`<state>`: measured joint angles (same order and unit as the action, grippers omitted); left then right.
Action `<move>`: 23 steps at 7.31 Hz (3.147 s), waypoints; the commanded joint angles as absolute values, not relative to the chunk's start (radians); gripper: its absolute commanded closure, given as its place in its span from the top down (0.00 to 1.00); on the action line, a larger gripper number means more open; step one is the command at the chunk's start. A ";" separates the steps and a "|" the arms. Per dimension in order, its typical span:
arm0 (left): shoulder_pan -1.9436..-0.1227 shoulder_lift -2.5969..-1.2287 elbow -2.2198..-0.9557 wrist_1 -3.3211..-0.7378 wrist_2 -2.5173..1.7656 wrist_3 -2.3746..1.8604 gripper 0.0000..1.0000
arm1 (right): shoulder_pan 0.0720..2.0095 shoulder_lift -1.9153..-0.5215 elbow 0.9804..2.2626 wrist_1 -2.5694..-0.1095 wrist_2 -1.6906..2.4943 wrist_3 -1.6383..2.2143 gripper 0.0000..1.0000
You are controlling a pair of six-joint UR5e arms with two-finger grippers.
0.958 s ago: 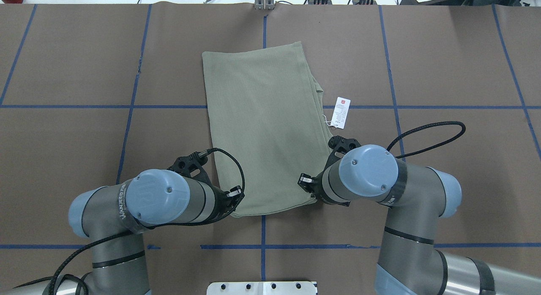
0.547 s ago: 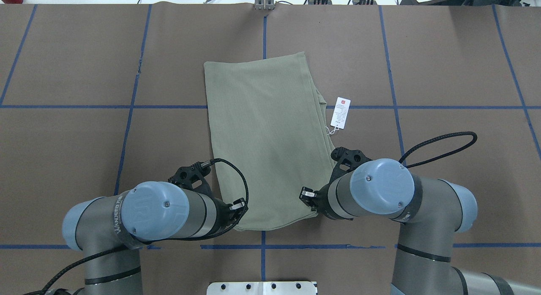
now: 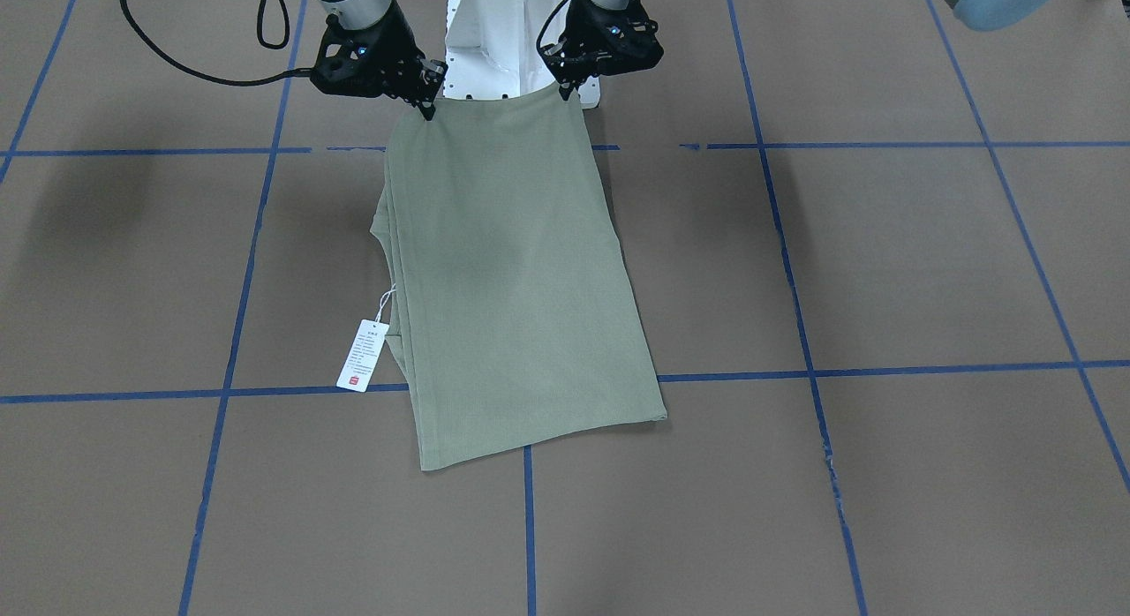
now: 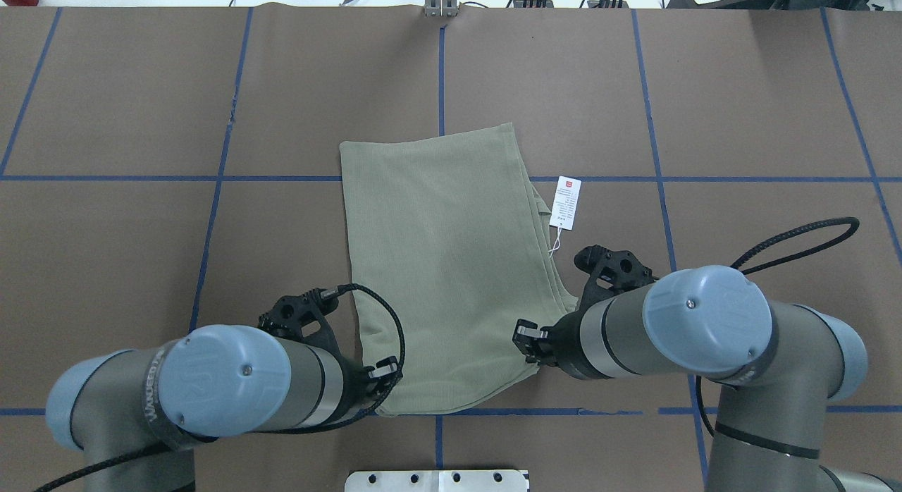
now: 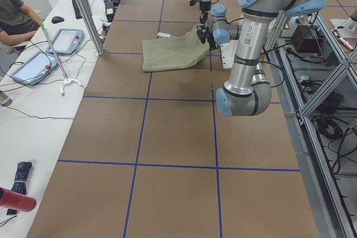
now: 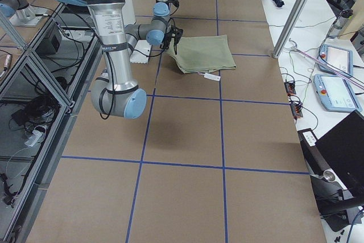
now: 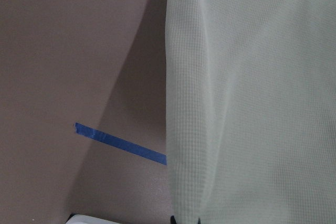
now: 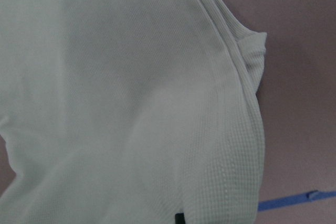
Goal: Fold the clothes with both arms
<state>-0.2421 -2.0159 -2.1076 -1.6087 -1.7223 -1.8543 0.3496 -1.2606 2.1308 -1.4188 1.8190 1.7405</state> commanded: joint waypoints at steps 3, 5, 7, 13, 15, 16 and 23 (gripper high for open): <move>-0.452 -2.036 -1.984 -1.727 -1.726 -1.712 0.00 | 0.532 -1.082 1.909 -1.413 1.819 1.678 0.00; -0.480 -2.098 -1.814 -1.846 -1.724 -1.710 0.00 | 0.584 -0.970 1.744 -1.360 1.821 1.674 0.00; -0.526 -2.115 -1.787 -1.851 -1.726 -1.707 0.00 | 0.615 -0.882 1.591 -1.310 1.825 1.672 0.00; -0.676 -2.264 -1.441 -2.024 -1.726 -1.701 0.23 | 0.693 -0.721 1.280 -1.307 1.887 1.669 0.00; -0.745 -2.266 -1.345 -2.115 -1.726 -1.628 1.00 | 0.742 -0.695 1.148 -1.199 1.891 1.649 0.99; -0.752 -2.263 -1.344 -2.115 -1.726 -1.623 1.00 | 0.749 -0.696 1.137 -1.184 1.891 1.620 1.00; -1.033 -1.909 -1.650 -2.103 -2.021 -1.025 1.00 | 1.058 -0.889 1.343 -1.439 2.112 0.929 1.00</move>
